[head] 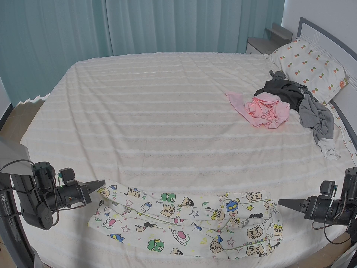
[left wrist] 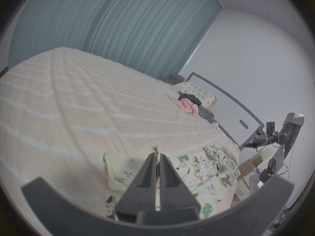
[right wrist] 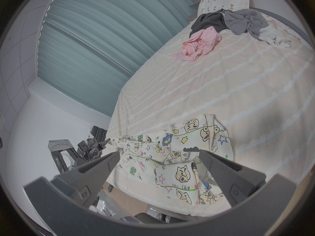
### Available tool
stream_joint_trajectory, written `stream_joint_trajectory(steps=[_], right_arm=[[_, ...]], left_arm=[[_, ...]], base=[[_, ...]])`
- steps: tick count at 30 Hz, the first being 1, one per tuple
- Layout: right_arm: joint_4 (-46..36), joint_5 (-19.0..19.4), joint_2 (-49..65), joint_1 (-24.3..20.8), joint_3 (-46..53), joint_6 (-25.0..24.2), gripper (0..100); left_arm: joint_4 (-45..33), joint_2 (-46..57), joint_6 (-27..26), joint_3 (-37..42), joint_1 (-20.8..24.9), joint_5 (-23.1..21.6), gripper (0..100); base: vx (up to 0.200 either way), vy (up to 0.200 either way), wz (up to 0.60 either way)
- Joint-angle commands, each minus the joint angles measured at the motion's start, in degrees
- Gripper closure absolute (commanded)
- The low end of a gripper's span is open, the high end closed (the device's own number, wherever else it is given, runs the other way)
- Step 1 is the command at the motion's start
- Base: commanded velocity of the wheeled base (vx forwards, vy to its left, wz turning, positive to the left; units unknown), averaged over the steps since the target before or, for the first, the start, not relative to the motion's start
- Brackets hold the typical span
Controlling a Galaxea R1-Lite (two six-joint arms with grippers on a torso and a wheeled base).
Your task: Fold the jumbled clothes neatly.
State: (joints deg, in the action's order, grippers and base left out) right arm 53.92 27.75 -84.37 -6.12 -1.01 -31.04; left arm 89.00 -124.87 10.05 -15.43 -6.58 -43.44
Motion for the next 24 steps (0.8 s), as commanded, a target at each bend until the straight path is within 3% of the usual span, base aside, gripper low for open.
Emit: stream_joint_trajectory(steps=[1,8,14,24], right_arm=[[-0.04,0.03,0.35,-0.03,1.01,-0.08,0],[-1.01,0.12,0.87,-0.56,1.01,0.01,0],[-1.18,0.12,1.14,-0.82,1.01,-0.08,0],[-1.36,0.12,1.14,-0.82,1.01,-0.08,0]], left_arm=[[0.21,-3.45,-2.05,2.60,-1.24,-0.60,100],[0.21,-9.16,-5.83,3.39,-2.56,-0.60,100],[0.21,-10.13,-6.00,5.77,-4.93,-3.15,100],[0.21,-12.68,-6.97,5.50,-7.30,-3.06,100]], base=[[0.000,0.000,0.00],[0.000,0.000,0.00],[0.000,0.000,0.00],[0.000,0.000,0.00]])
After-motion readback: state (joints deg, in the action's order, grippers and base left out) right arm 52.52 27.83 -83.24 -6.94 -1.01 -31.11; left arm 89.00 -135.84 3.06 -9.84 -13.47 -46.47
